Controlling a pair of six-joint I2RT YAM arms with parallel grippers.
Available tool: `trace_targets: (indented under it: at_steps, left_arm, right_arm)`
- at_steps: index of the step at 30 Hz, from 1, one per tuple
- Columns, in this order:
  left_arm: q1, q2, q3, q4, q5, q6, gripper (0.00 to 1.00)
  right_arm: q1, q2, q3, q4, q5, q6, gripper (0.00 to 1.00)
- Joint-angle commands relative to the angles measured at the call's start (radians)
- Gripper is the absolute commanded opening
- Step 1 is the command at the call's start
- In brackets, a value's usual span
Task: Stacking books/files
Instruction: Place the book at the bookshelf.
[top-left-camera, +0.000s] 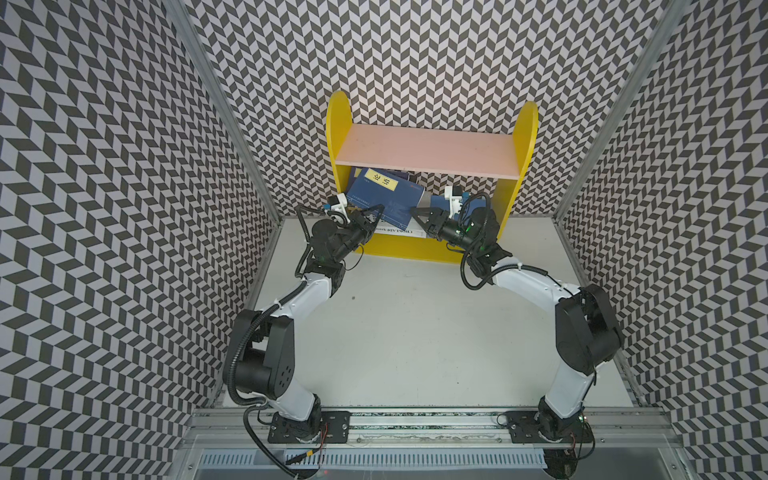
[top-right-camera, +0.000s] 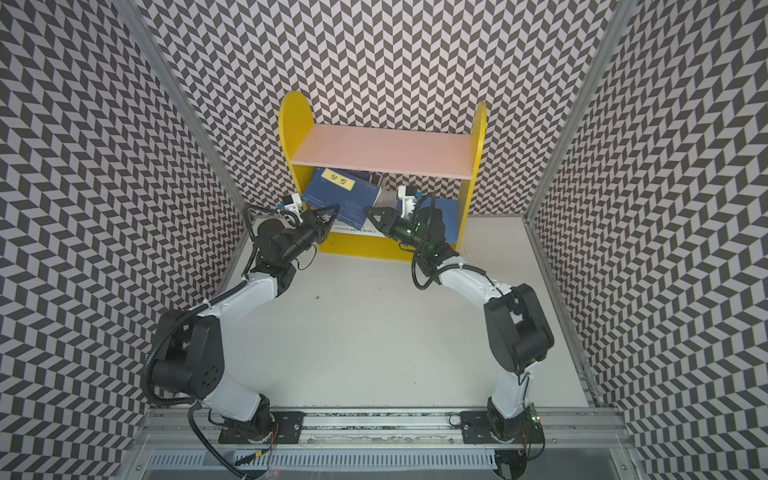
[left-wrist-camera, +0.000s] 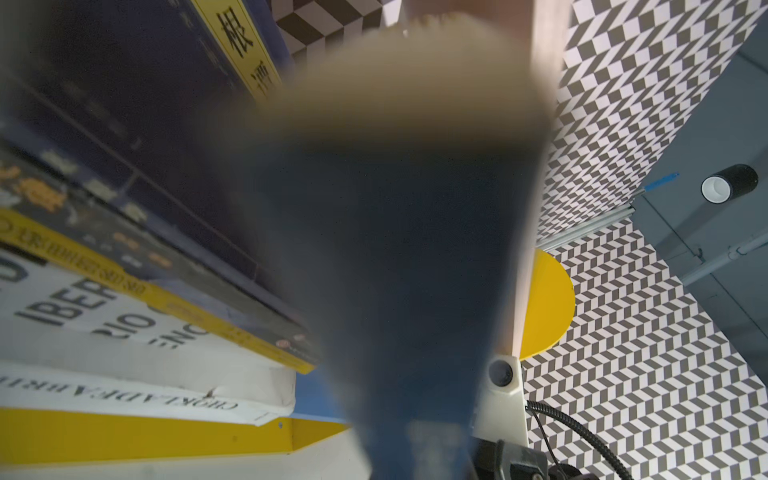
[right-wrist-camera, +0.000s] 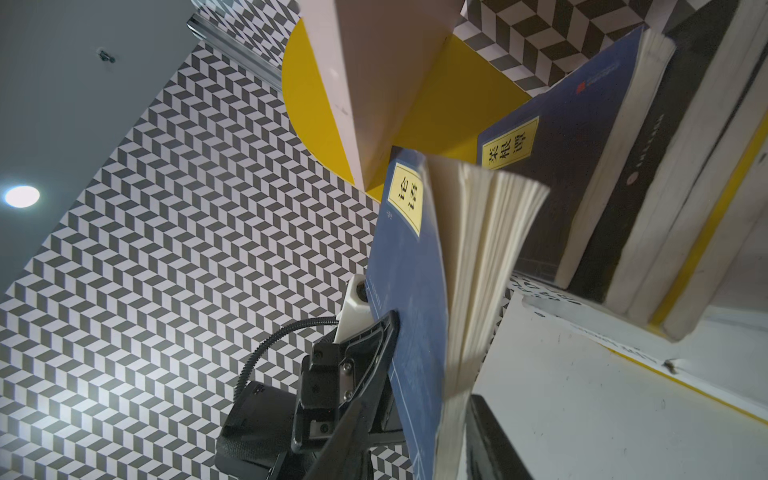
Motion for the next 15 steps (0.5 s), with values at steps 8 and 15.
trace_targets:
  at_steps: [8, 15]
  left_arm:
    - [0.022, 0.184, 0.236, -0.007, -0.026, -0.073, 0.00]
    - [0.020, 0.203, 0.284, -0.019, -0.055, -0.076, 0.00]
  right_arm:
    - [-0.044, 0.085, 0.099, 0.037, -0.043, -0.005, 0.40]
    - [-0.050, 0.065, 0.106, -0.034, 0.015, -0.127, 0.41]
